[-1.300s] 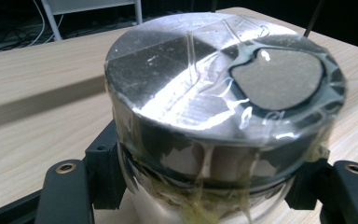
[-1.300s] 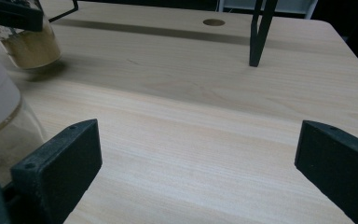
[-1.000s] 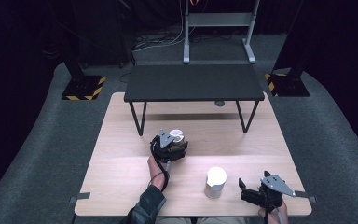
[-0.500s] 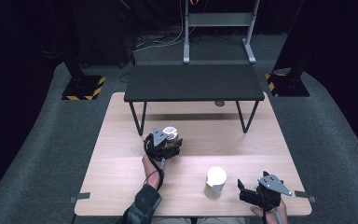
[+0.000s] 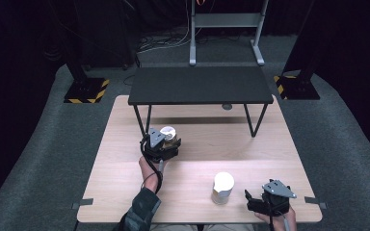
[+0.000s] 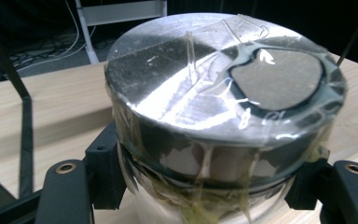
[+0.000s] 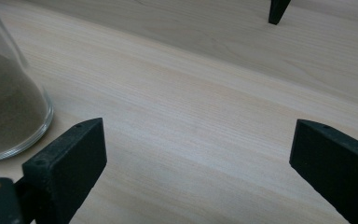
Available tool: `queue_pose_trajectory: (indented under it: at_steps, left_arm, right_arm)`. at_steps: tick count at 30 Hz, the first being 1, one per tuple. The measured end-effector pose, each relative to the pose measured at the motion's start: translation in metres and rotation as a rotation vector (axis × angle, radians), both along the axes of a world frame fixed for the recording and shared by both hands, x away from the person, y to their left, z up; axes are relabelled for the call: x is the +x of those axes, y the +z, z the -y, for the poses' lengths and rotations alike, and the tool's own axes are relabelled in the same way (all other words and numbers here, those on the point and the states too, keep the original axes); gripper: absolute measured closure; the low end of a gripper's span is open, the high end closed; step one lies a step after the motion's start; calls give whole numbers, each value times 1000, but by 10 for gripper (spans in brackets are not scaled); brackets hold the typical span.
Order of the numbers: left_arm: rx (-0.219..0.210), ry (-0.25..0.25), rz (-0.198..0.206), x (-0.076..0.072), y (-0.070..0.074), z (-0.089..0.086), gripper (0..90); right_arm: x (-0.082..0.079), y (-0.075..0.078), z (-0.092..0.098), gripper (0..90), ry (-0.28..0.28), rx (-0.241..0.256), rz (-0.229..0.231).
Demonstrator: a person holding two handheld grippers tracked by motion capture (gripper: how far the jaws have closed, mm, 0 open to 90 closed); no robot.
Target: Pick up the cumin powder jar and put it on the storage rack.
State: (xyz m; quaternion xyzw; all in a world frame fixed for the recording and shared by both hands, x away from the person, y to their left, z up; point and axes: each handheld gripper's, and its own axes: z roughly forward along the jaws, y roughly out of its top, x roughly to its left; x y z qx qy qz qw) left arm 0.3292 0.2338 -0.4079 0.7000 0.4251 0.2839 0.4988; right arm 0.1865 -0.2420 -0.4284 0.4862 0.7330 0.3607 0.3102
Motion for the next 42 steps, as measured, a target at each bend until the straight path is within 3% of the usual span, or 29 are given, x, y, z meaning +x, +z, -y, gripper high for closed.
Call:
queue_pose_trajectory:
  at_steps: [12, 42]
  left_arm:
    - [15, 16, 18, -1, 15, -8, 305]
    - [46, 47, 33, 4, 44, -25, 305]
  right_arm:
    - [-7, 4, 7, 0, 7, 47, 43]
    - [-9, 8, 9, 0, 28, 65, 54]
